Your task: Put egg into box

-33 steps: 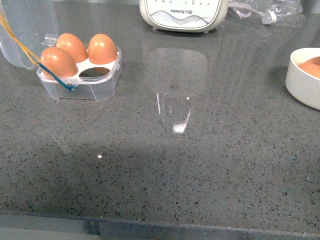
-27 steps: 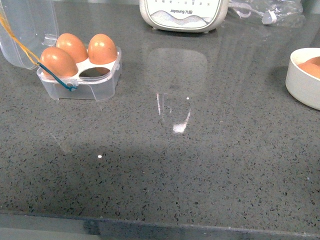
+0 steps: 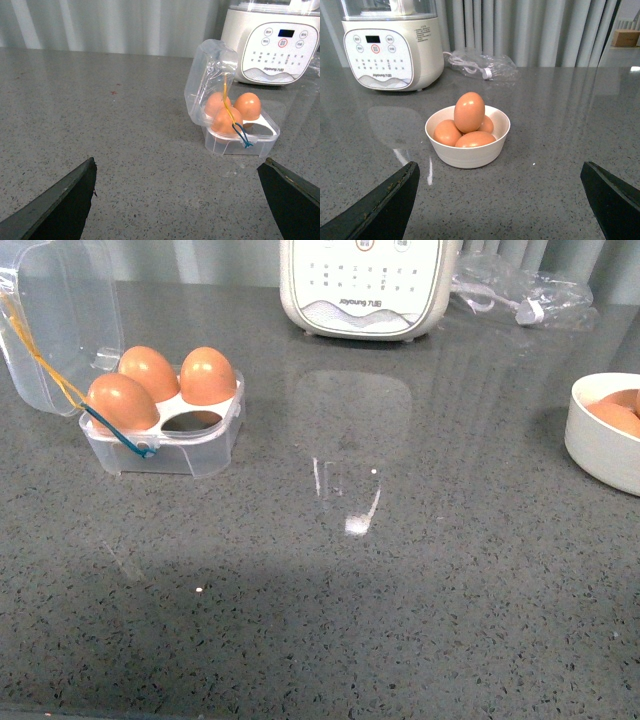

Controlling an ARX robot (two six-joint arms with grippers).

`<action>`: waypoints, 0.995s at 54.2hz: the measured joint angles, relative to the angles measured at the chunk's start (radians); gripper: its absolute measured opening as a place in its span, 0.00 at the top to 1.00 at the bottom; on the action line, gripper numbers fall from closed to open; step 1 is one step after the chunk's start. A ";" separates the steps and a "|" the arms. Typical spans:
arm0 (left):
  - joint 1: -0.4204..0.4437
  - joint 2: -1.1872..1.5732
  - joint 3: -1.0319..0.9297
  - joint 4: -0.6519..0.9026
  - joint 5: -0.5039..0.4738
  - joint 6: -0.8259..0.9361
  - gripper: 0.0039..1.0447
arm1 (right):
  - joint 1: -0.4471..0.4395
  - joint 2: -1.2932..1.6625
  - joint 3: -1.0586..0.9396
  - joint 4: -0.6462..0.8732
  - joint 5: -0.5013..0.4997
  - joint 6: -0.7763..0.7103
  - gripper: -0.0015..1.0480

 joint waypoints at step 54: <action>0.000 0.000 0.000 0.000 0.000 0.000 0.06 | 0.034 0.073 0.051 -0.131 0.133 0.131 0.07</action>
